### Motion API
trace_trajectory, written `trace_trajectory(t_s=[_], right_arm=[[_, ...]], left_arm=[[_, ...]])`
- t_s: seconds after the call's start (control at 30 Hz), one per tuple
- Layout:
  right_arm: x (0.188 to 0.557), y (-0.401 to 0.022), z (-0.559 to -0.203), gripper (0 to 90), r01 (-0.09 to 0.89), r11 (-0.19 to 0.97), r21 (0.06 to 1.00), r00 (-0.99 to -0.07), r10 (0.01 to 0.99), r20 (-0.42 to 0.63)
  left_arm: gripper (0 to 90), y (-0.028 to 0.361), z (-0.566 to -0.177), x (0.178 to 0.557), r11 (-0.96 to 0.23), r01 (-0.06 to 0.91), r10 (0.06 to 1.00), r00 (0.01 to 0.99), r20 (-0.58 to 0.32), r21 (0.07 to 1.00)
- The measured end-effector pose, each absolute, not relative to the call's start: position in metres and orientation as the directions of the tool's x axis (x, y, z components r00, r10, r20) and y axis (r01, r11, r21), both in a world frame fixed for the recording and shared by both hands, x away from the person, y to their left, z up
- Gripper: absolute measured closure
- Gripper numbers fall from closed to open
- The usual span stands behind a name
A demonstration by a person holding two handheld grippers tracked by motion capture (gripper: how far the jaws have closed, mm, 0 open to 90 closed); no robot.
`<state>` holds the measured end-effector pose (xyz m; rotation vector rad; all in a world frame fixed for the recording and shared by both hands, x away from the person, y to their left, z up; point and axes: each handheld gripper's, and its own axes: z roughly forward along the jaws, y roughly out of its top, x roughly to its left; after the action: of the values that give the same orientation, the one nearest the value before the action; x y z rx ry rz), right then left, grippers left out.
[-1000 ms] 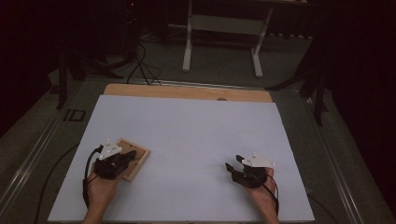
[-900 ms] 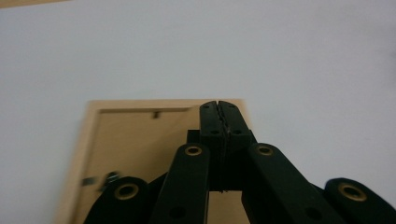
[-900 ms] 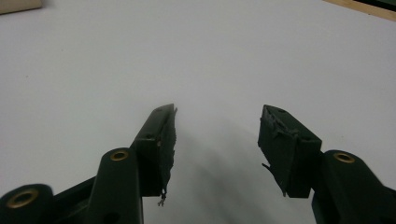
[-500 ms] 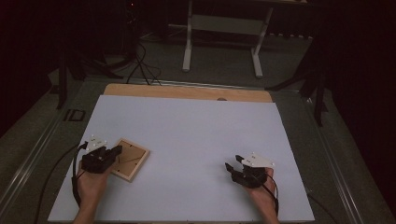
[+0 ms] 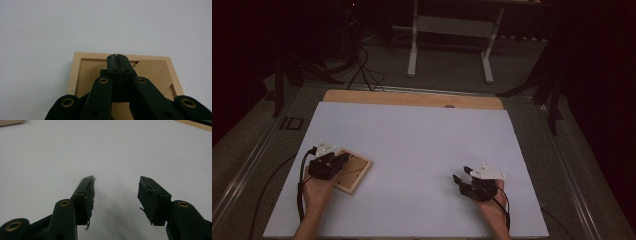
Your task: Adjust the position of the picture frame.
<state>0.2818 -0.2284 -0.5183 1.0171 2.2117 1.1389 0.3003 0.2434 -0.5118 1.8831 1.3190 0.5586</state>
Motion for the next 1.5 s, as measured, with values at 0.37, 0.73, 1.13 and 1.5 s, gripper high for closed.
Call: trace_trajectory(t_s=[0.37, 0.73, 1.13, 1.5], right_arm=[[0.281, -0.229, -0.518, 46.7, 0.401, 0.390, 0.829, -0.628, 0.775, -0.061], [0.281, -0.228, -0.518, 46.9, 0.399, 0.394, 0.828, -0.632, 0.773, -0.064], [0.281, -0.228, -0.517, 47.0, 0.396, 0.395, 0.829, -0.632, 0.773, -0.066], [0.281, -0.228, -0.517, 47.0, 0.397, 0.395, 0.828, -0.631, 0.773, -0.066]], left_arm=[[89.6, 0.228, -0.514, 0.314, -0.229, 0.604, 0.915, 0.401, -0.042, 0.763], [89.7, 0.226, -0.517, 0.317, -0.229, 0.618, 0.915, 0.399, -0.050, 0.752], [90.0, 0.202, -0.517, 0.320, -0.299, 0.589, 0.885, 0.465, -0.012, 0.751], [90.0, 0.167, -0.517, 0.322, -0.343, 0.555, 0.830, 0.557, -0.032, 0.758]])
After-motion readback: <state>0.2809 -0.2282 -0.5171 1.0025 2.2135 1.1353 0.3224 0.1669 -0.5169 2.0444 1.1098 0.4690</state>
